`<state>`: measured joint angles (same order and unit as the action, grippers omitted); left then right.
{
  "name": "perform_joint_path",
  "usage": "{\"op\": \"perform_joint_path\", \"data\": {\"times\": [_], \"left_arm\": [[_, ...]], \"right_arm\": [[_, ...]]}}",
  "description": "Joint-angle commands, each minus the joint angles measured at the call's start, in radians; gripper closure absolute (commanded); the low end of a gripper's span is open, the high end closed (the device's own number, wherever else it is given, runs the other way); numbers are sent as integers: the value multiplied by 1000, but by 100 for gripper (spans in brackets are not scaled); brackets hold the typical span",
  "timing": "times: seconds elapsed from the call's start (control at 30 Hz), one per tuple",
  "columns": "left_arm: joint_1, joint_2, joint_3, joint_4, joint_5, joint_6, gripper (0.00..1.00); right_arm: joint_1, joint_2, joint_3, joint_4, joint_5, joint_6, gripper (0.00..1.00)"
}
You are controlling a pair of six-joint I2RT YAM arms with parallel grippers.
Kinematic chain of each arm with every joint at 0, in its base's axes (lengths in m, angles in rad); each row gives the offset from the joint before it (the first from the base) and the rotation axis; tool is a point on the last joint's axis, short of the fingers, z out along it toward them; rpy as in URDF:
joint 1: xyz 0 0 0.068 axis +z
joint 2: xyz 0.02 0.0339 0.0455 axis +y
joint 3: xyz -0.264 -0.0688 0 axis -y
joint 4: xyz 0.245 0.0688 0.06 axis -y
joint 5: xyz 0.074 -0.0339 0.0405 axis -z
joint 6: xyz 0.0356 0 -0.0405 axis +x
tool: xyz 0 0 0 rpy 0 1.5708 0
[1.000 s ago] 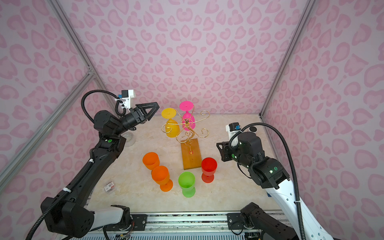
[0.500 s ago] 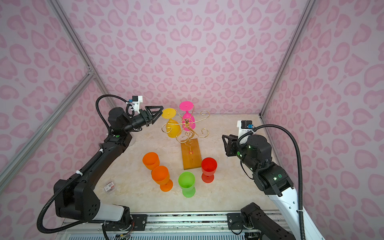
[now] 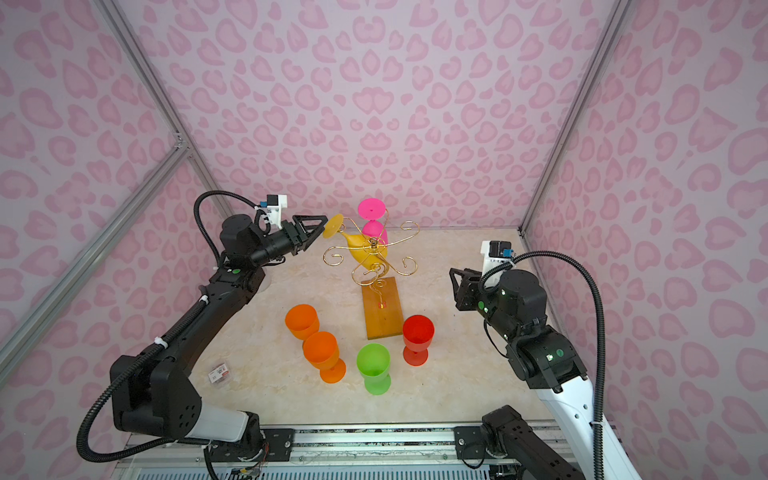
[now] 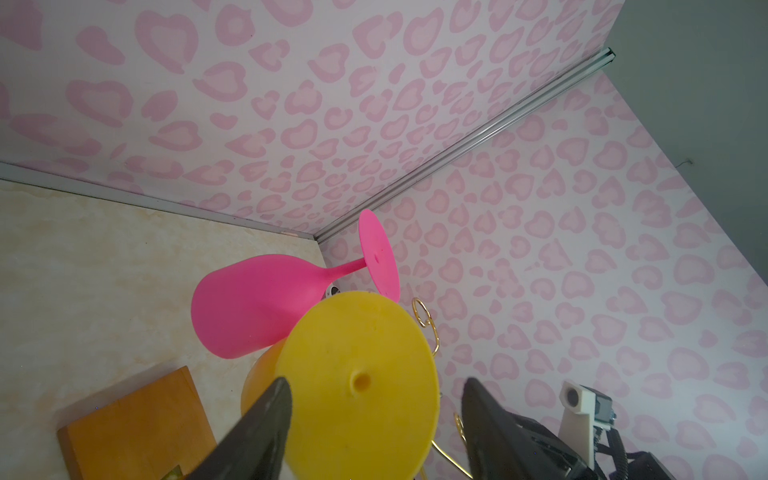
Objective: Take the wine glass off the wine glass rack
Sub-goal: 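Raise the right gripper away while the left gripper moves to the yellow glass, then close the left gripper on the yellow glass's foot on the rack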
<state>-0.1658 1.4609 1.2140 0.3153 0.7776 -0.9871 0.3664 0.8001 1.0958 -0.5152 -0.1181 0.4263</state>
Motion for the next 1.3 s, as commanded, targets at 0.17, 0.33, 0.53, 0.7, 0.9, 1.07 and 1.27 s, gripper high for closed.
{"op": "perform_joint_path", "data": {"times": [0.17, 0.33, 0.53, 0.7, 0.9, 1.07, 1.27], "left_arm": [[0, -30, 21, 4, 3, 10, 33], [0, -39, 25, 2, 5, 8, 33], [0, -57, 28, 0, 5, 14, 33], [0, -74, 27, -4, 7, 14, 33], [6, -103, 28, -71, -12, 67, 33], [18, -124, 21, -169, -42, 137, 36], [21, -102, 16, -202, -51, 163, 39]], "right_arm": [[-16, -2, -14, 38, -35, 15, 63], [-19, -1, -15, 37, -44, 17, 63], [-25, 2, -22, 50, -57, 25, 63], [-29, 9, -22, 50, -69, 29, 63], [-37, 13, -22, 53, -73, 30, 64], [-44, 14, -25, 52, -78, 29, 64], [-56, 23, -36, 69, -100, 35, 64]]}}
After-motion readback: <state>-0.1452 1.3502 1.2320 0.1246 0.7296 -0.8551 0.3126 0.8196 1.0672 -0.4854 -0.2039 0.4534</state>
